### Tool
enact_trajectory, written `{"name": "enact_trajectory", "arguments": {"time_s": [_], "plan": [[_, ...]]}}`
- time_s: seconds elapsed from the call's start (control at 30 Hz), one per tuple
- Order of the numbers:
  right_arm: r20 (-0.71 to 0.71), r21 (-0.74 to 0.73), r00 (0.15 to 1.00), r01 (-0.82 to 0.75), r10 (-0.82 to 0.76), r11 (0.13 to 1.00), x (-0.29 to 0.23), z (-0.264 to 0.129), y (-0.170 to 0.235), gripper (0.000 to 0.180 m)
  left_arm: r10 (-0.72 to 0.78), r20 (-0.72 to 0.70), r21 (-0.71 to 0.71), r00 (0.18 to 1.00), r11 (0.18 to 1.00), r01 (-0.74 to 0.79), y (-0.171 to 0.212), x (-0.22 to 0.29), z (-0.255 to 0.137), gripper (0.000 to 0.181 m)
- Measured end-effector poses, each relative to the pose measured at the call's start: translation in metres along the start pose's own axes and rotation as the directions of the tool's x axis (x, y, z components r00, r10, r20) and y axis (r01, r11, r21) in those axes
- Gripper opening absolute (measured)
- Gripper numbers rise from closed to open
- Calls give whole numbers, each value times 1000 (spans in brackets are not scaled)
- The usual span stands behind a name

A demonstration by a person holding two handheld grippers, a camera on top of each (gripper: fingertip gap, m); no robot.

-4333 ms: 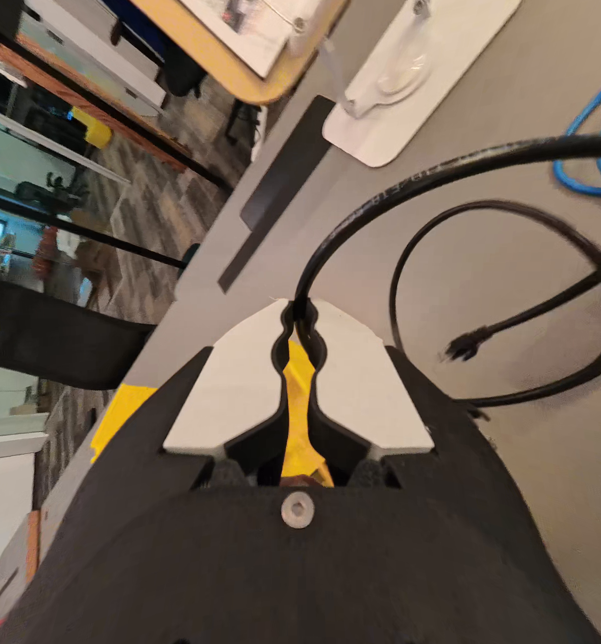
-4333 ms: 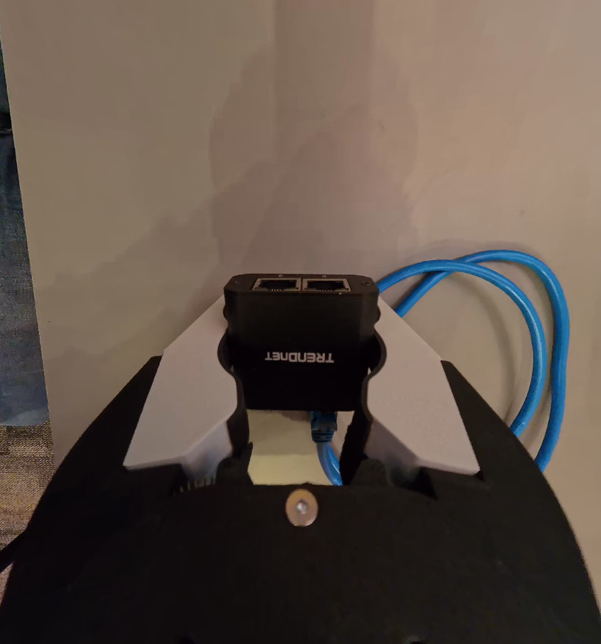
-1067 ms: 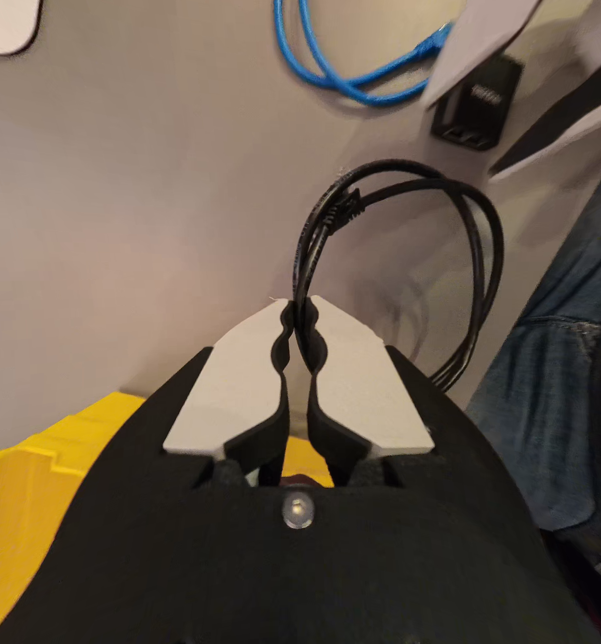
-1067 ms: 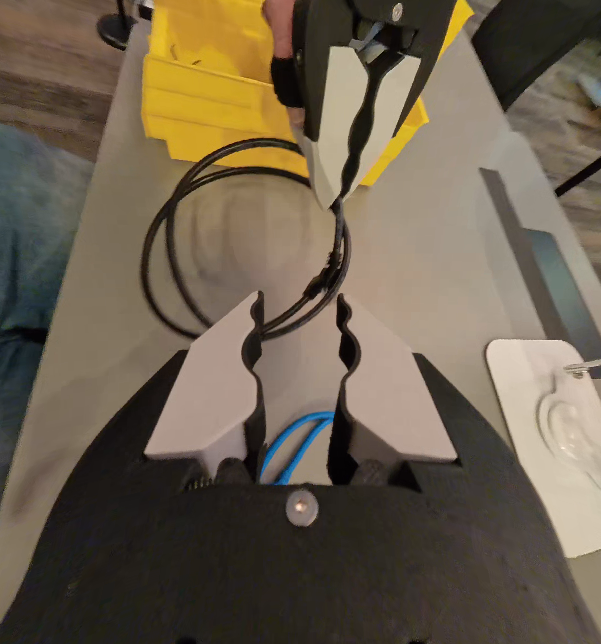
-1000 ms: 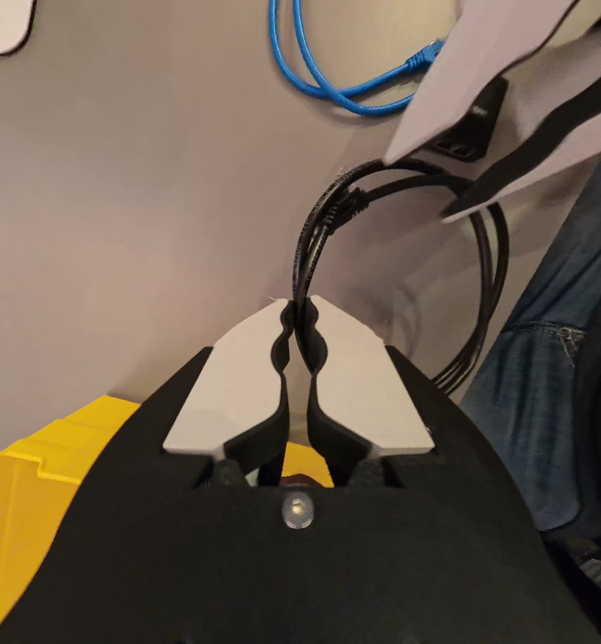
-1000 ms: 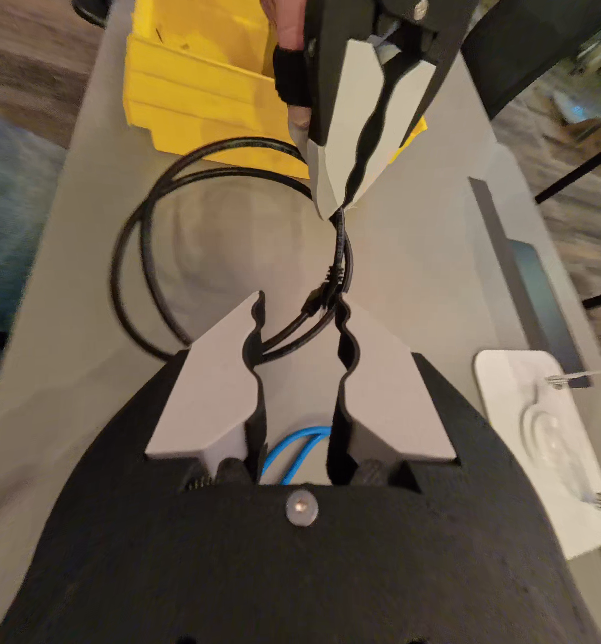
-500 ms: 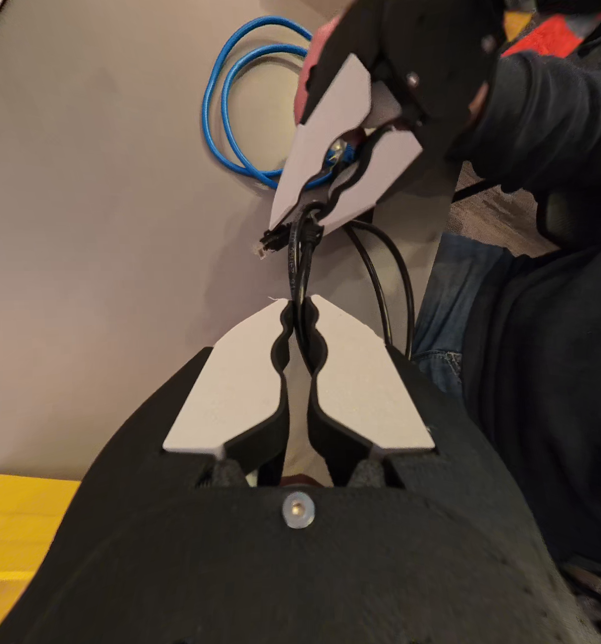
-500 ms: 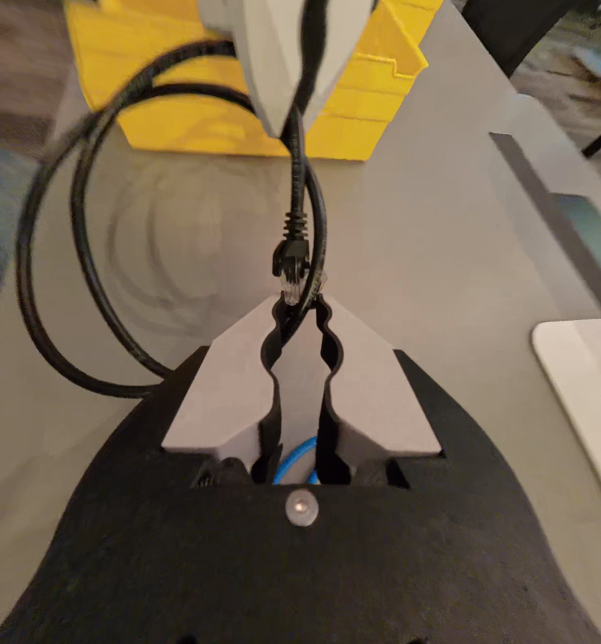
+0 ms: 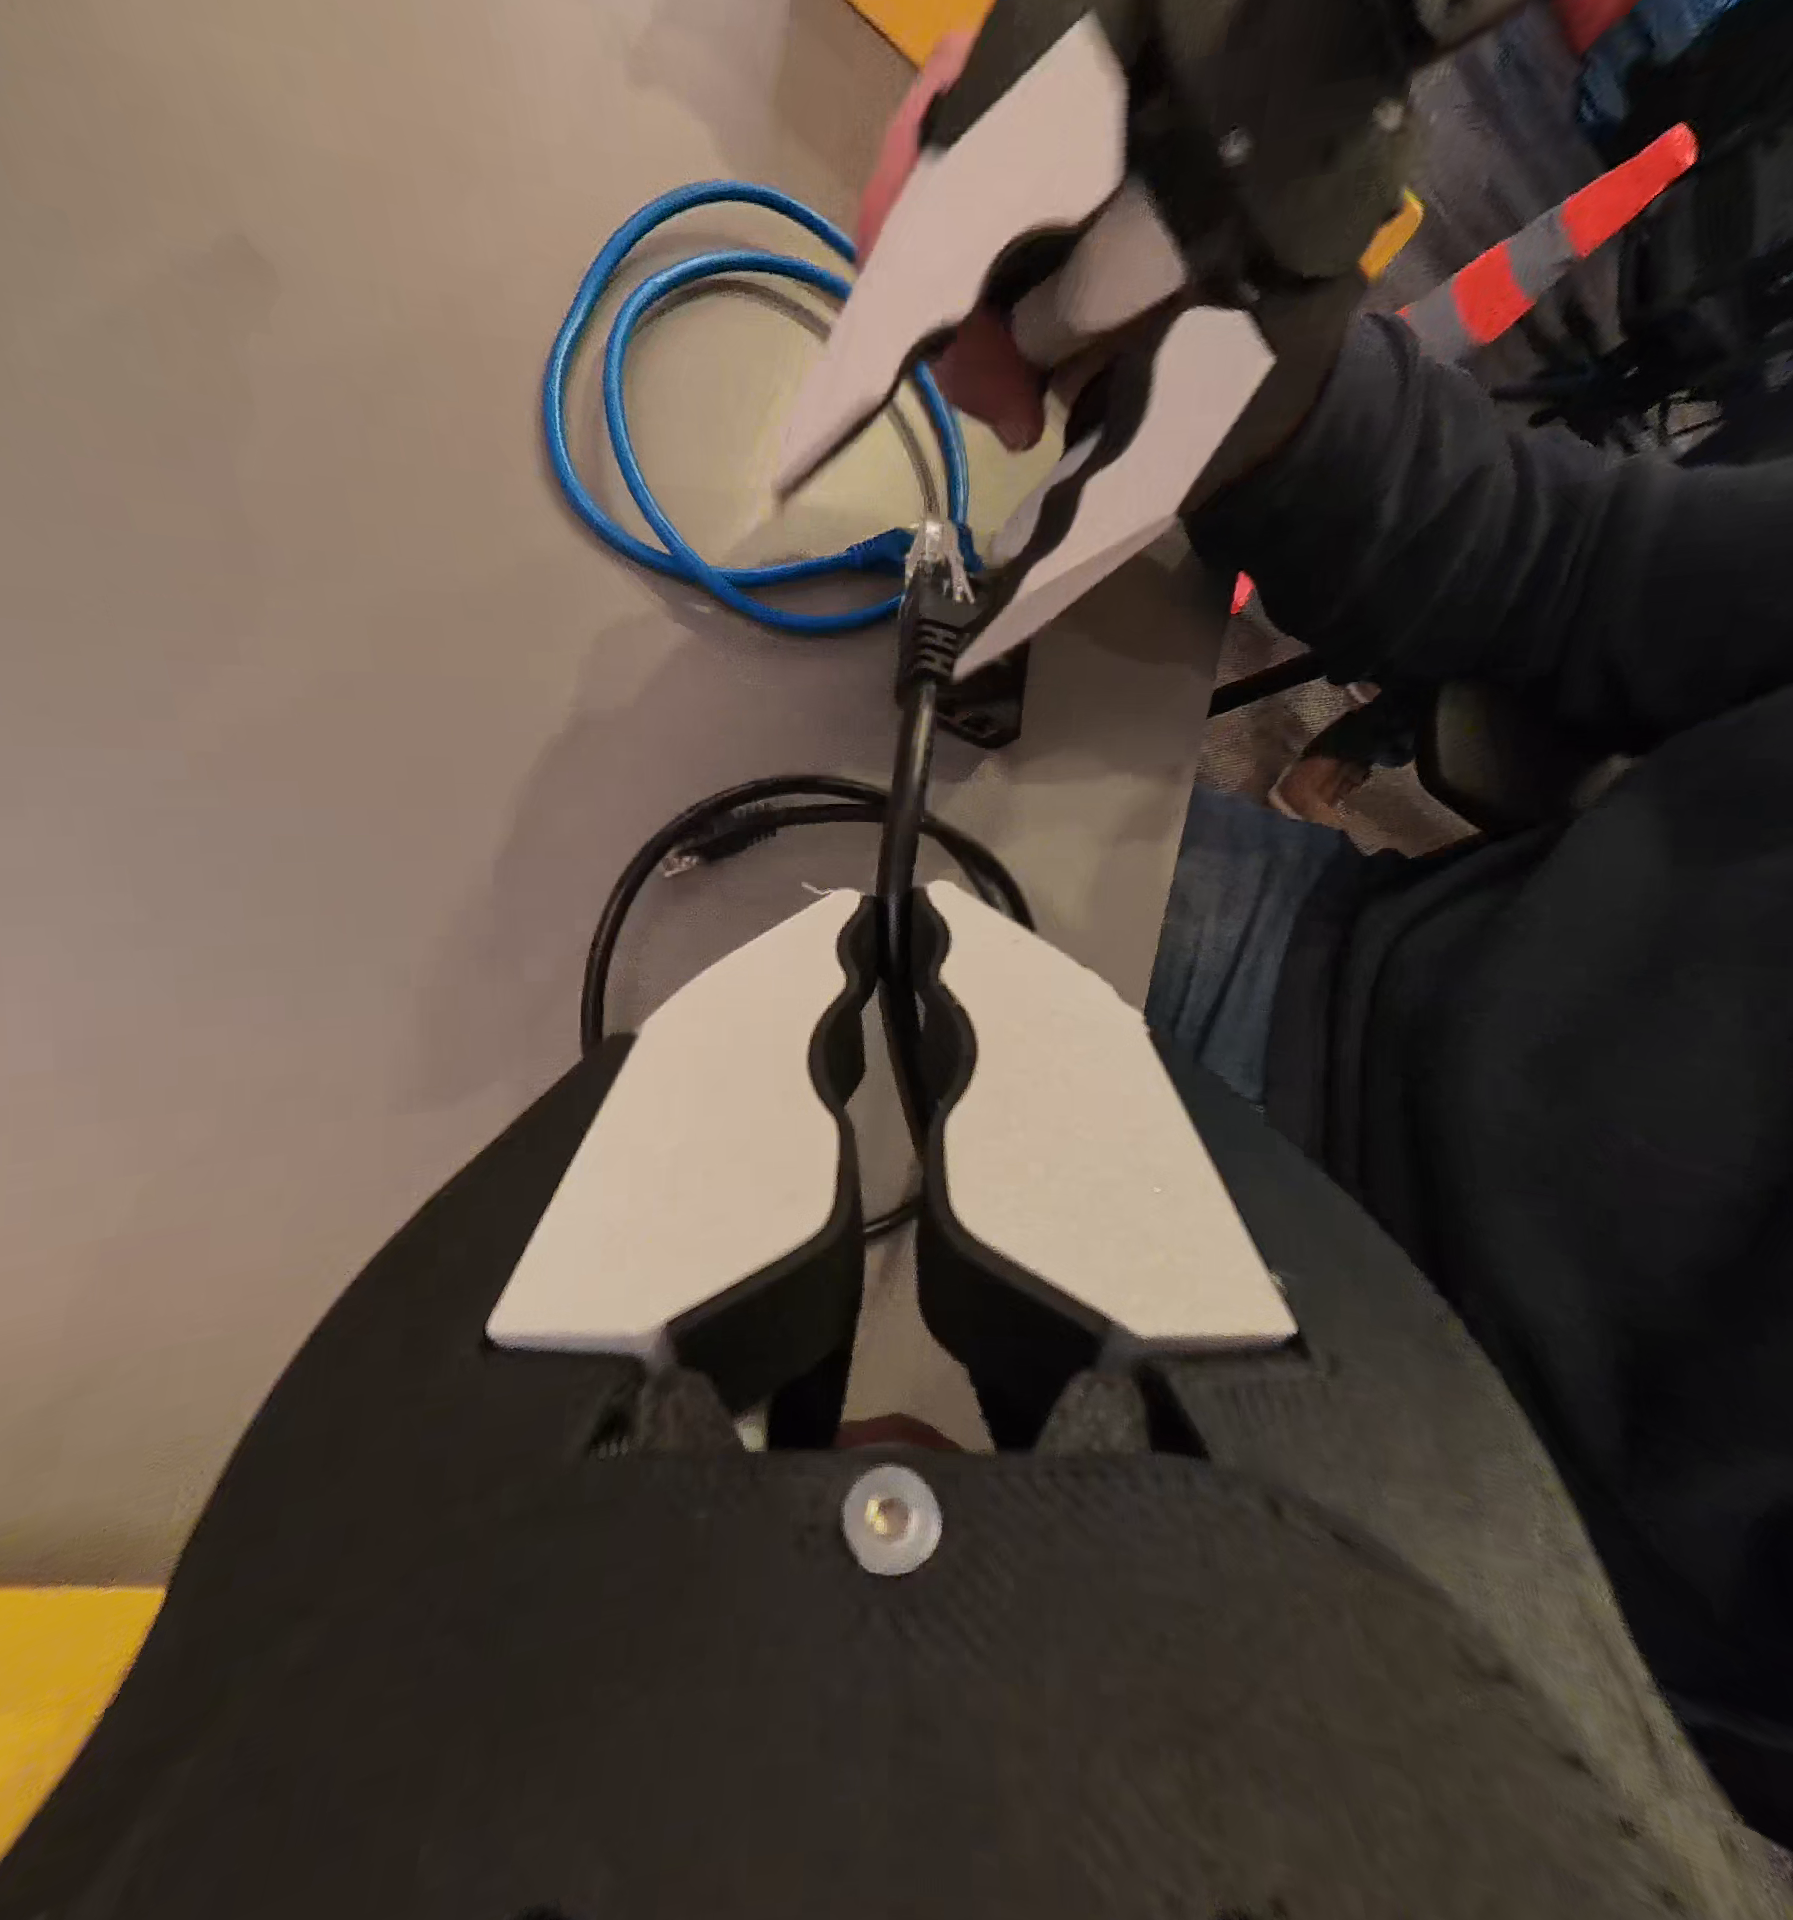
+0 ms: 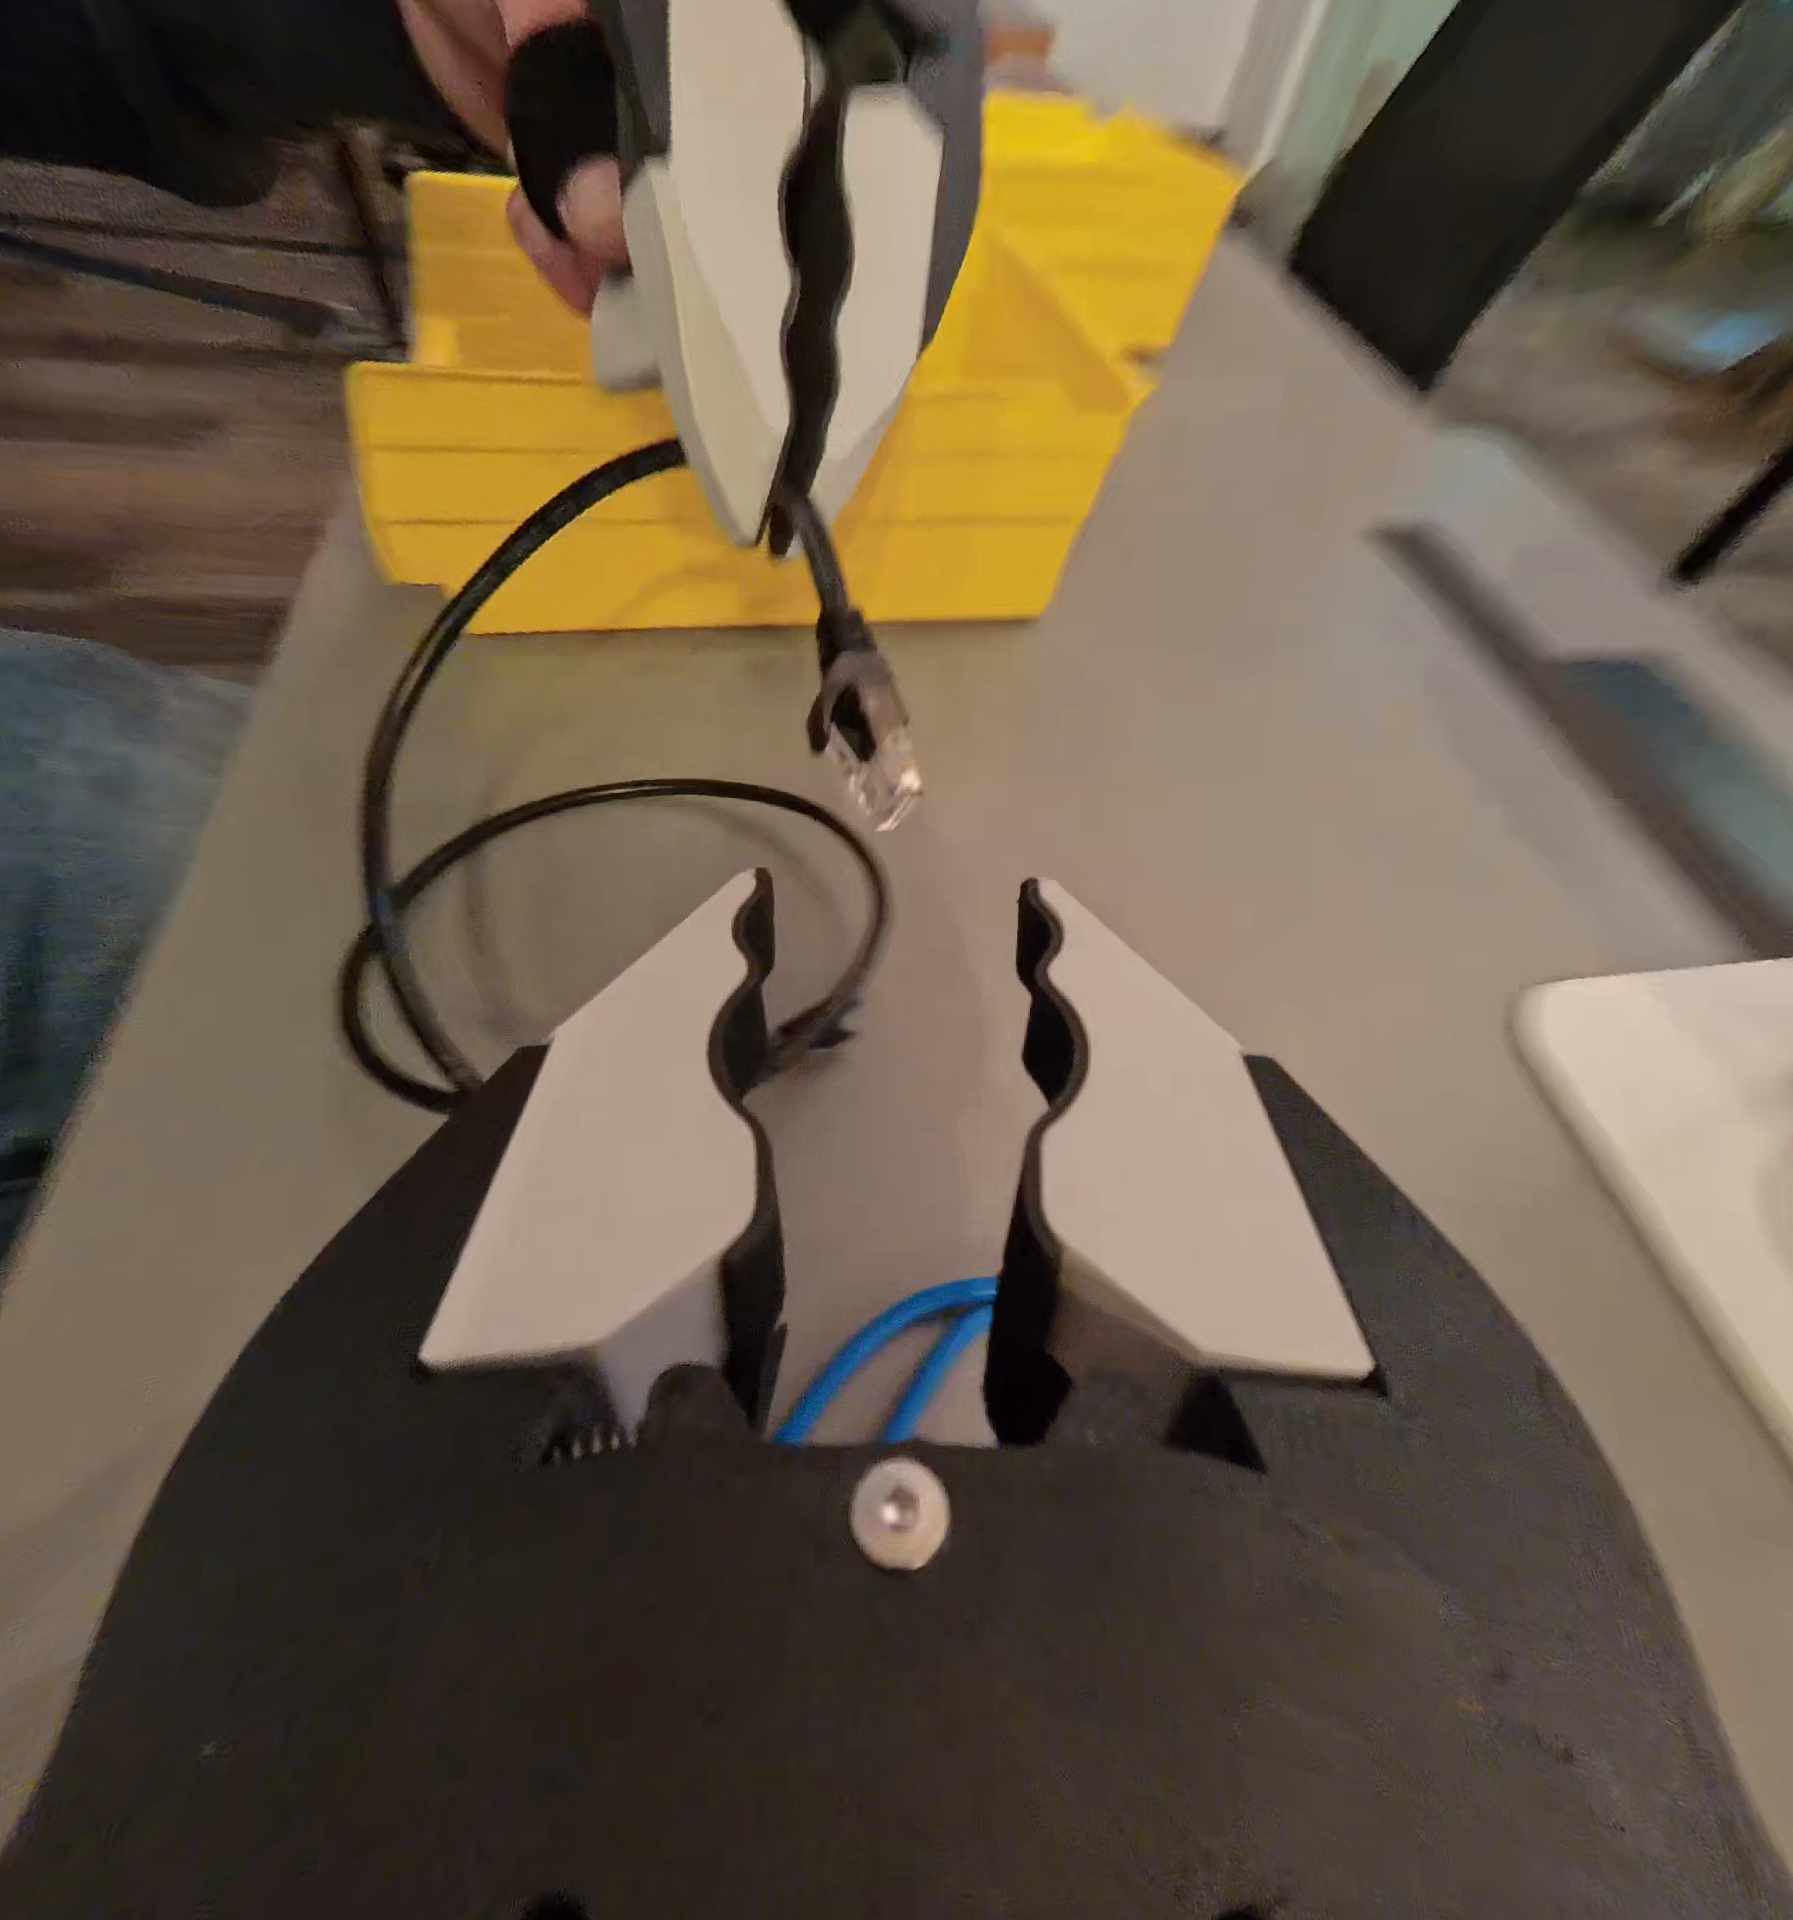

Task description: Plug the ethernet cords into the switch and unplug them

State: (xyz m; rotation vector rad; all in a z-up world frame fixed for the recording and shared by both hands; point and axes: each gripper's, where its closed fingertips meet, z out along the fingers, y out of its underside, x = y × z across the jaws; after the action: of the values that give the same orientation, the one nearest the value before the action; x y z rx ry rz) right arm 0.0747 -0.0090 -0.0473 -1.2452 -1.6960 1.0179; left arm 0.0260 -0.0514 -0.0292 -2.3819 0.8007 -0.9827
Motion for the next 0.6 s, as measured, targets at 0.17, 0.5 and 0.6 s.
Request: {"name": "enact_trajectory", "arguments": {"time_s": [0.17,0.5,0.6], "plan": [[-166,-109,900,390,-403,914,1,-4,-19,34,-34,-57,-3,998,999,34,-4,5,8,5],[9,0,974,227,-227,974,-18,-3,-28,12,274,153,60,949,956,-286,-27,13,1,34],[94,98,990,92,-101,991,-21,-6,-34,12,501,295,-46,814,858,-511,-40,24,4,57]]}}
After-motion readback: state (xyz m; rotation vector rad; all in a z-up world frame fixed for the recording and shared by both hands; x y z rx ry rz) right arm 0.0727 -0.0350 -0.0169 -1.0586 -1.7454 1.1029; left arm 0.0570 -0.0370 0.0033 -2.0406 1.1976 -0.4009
